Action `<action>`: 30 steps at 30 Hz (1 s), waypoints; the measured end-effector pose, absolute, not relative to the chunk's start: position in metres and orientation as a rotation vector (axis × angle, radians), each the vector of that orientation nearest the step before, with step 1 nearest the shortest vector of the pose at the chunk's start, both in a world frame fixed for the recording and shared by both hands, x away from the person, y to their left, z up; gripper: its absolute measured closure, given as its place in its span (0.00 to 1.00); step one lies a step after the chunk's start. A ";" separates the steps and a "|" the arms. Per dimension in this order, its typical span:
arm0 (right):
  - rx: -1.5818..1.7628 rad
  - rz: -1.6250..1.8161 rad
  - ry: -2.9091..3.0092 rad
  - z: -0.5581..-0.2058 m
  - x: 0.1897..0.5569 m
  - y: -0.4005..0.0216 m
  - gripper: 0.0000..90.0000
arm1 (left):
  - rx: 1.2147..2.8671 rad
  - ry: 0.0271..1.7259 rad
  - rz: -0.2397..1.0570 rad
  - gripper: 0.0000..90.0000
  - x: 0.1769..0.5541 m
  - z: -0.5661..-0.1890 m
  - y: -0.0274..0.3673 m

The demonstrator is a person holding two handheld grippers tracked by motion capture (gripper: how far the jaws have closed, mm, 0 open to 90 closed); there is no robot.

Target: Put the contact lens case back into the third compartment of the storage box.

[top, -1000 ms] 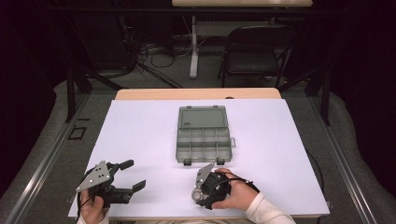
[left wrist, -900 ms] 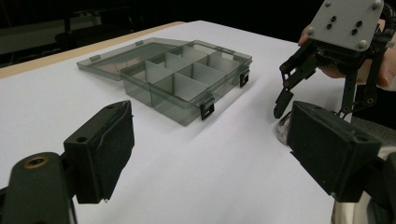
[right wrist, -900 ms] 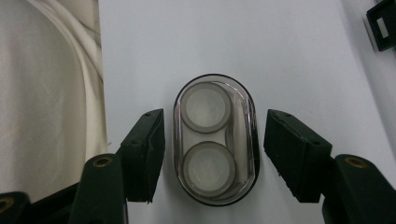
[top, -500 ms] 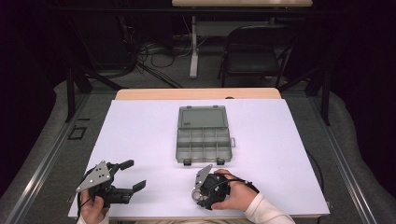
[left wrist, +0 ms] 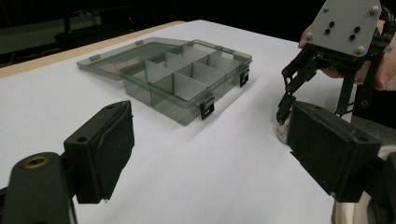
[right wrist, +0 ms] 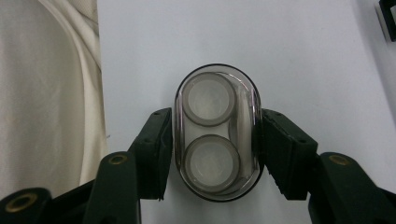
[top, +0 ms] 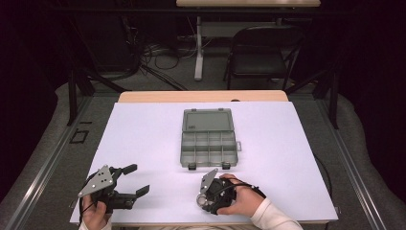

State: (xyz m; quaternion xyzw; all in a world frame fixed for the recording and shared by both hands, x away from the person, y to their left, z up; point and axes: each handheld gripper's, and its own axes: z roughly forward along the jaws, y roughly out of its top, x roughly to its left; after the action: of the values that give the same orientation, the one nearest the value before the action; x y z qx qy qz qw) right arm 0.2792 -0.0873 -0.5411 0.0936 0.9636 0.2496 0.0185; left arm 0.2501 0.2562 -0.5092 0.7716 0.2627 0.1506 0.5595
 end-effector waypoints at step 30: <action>0.279 0.777 2.987 -0.539 0.279 -0.089 0.54 | 1.824 0.613 0.351 0.17 0.251 -0.509 0.256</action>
State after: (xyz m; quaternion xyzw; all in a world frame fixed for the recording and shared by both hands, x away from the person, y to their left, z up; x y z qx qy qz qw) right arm 0.2792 -0.0892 -0.5385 0.0901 0.9637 0.2506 0.0213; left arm 0.2506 0.2562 -0.5092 0.7734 0.2599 0.1490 0.5586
